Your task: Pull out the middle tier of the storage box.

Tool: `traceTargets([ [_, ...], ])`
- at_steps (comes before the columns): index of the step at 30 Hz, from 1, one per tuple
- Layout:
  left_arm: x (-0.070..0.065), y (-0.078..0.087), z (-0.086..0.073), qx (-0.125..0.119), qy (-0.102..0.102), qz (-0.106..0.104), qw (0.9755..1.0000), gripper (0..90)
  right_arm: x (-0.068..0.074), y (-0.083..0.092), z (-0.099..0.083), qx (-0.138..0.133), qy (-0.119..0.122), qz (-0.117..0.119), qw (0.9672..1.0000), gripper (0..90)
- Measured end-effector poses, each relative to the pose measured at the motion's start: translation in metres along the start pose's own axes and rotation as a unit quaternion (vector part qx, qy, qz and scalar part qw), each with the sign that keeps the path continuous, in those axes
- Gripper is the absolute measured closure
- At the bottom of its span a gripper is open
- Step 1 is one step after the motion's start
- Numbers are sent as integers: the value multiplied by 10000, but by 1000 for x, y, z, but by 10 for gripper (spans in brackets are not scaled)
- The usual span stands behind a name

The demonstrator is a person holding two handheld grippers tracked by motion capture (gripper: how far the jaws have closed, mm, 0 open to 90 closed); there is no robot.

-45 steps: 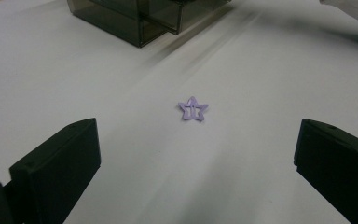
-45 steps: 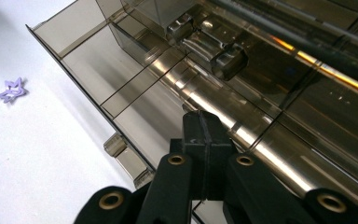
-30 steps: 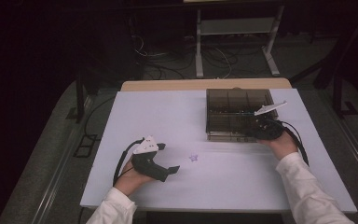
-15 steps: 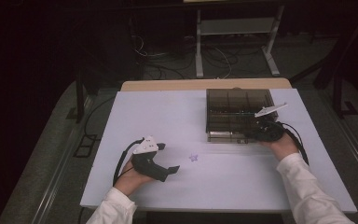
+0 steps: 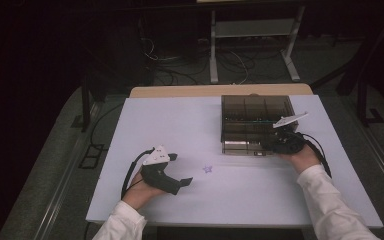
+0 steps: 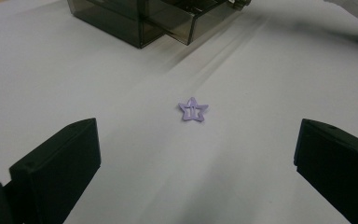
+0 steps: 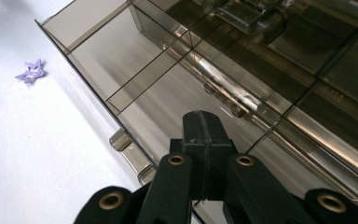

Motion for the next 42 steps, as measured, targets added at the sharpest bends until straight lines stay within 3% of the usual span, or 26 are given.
traceTargets([
  [42,0,0,1,-21,8,2,10000,0,11,8,-11,79,97,40,9999,894],
])
Point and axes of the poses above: each handheld gripper's, and its own axes: y roughly backward along the jaws, z roughly out of its top, x roughly to its left, the point moved 9 cm from there along -y, roughly forward along the jaws, and after that the axes turned 7 degrees about y, right-handed, at the moved point
